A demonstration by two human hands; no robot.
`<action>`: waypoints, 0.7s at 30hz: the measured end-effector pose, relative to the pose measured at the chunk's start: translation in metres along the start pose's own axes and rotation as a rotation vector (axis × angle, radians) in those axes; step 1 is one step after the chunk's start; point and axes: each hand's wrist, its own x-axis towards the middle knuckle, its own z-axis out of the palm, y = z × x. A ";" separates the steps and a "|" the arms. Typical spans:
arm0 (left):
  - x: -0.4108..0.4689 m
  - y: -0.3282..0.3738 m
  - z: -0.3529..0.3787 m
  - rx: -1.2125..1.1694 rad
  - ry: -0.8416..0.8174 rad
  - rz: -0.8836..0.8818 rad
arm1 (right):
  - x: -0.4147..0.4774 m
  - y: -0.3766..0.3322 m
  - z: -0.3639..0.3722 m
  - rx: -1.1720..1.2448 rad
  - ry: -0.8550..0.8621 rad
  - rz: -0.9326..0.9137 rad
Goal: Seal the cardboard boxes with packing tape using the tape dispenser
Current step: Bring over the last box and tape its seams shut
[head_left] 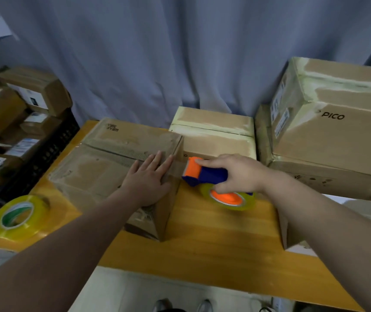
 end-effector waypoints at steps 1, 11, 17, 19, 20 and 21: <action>0.000 0.001 0.000 0.010 -0.005 -0.003 | -0.012 0.007 -0.001 -0.045 -0.021 0.028; 0.004 0.017 0.001 0.008 0.049 -0.105 | -0.018 -0.008 -0.009 -0.226 -0.232 0.189; 0.003 0.016 0.005 -0.028 0.074 -0.110 | 0.007 -0.025 -0.005 -0.164 -0.362 0.225; 0.002 0.016 0.006 -0.023 0.075 -0.114 | 0.016 -0.032 0.002 -0.169 -0.392 0.219; 0.002 0.017 0.006 -0.019 0.072 -0.115 | 0.020 -0.034 0.006 -0.163 -0.404 0.219; 0.002 0.017 0.006 -0.019 0.069 -0.117 | 0.025 -0.035 0.009 -0.129 -0.409 0.225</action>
